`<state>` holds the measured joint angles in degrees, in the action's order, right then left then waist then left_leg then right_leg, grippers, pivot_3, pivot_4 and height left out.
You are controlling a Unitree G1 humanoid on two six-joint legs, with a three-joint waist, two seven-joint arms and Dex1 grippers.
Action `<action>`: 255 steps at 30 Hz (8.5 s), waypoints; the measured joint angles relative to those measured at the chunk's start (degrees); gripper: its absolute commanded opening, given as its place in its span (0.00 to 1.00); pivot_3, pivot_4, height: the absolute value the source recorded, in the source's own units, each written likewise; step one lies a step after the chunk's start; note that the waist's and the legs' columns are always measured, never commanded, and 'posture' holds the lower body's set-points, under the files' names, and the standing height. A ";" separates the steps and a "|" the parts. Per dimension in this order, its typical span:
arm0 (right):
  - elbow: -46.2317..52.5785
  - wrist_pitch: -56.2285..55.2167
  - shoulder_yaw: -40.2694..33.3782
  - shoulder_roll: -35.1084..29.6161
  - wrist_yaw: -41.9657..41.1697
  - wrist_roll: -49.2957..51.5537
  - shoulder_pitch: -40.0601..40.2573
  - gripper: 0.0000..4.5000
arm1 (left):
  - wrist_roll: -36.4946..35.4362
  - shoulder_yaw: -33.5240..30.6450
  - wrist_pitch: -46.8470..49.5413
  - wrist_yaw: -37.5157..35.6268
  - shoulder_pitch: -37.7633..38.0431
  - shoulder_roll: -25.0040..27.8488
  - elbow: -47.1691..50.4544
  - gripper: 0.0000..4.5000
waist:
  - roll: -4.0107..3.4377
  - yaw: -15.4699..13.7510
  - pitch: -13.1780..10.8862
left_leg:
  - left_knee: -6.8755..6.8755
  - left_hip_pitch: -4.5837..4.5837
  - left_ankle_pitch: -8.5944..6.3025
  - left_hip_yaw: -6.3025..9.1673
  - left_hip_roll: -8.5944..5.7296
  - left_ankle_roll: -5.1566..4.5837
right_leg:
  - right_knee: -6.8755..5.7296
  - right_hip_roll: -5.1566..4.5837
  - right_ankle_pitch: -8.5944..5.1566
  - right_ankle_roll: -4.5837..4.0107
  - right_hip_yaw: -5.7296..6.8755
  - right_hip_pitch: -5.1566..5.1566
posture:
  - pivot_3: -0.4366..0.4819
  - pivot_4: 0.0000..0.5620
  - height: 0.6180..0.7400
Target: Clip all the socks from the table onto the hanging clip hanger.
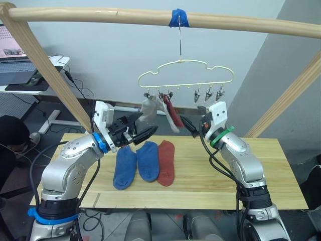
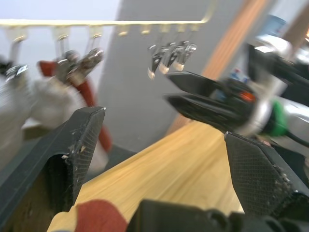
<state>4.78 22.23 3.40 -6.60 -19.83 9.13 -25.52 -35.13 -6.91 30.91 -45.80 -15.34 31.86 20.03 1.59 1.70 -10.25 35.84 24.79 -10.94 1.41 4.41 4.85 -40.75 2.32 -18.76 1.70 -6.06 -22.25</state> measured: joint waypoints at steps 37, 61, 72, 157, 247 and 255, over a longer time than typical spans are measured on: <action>-12.19 -6.77 -1.62 5.63 5.04 -1.15 -9.52 0.95 | 0.91 2.03 -2.94 0.32 -1.08 -0.67 1.95 1.00 | -0.03 -0.07 -0.02 | -0.03 0.00 0.00 0.02 0.01 -0.01 | 0.00 0.01 -0.01 -0.02 0.03 0.00 | 0.58 0.27 1.00; -17.43 -8.85 -5.62 7.85 7.53 1.23 -12.95 0.43 | 1.38 2.02 -6.53 0.05 1.10 -0.65 2.03 1.00 | -0.05 -0.14 -0.03 | -0.08 0.00 0.00 0.02 0.01 -0.01 | 0.00 0.01 -0.02 -0.03 0.03 -0.02 | 0.58 0.27 1.00; -17.62 -8.94 -6.74 7.96 8.12 1.29 -12.94 0.02 | 3.18 3.12 -6.85 0.30 3.05 -0.66 1.73 1.00 | -0.11 -0.07 -0.07 | -0.15 0.00 0.00 0.00 0.02 -0.01 | 0.01 0.01 -0.05 -0.09 0.03 -0.06 | 0.57 0.28 1.00; 1.92 42.15 -25.39 5.10 23.96 51.21 -13.81 0.02 | 10.96 12.67 -8.50 -2.76 -12.29 -17.97 -24.26 0.00 | -0.30 1.78 -0.23 | -0.16 0.09 -0.01 0.02 0.00 -0.03 | 0.08 0.05 -0.18 0.12 0.02 -0.06 | 0.45 0.28 1.00; 6.81 -0.88 1.93 -2.81 16.58 4.24 4.51 0.73 | 0.26 0.28 -1.41 -0.88 4.47 -1.84 4.94 1.00 | -0.30 -0.24 -0.20 | -0.79 0.04 0.03 0.05 0.04 0.02 | 0.74 -0.03 -0.05 -0.08 0.18 0.04 | 0.56 0.26 1.00; 3.55 -2.96 -0.01 -1.64 17.20 0.92 3.07 0.53 | 0.51 1.48 -2.70 0.27 4.47 -1.93 4.94 1.00 | -0.30 -0.39 -0.20 | -0.79 0.04 0.03 0.05 0.04 0.02 | 0.71 -0.03 -0.05 -0.10 0.19 0.03 | 0.57 0.26 1.00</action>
<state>8.34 19.28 3.39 -8.24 -2.64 10.05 -22.45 -34.62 -5.42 28.21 -45.53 -10.87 29.93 24.96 1.29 1.31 -10.45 35.06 24.83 -10.91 1.46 4.45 4.87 -40.04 2.29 -18.81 1.60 -5.87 -22.21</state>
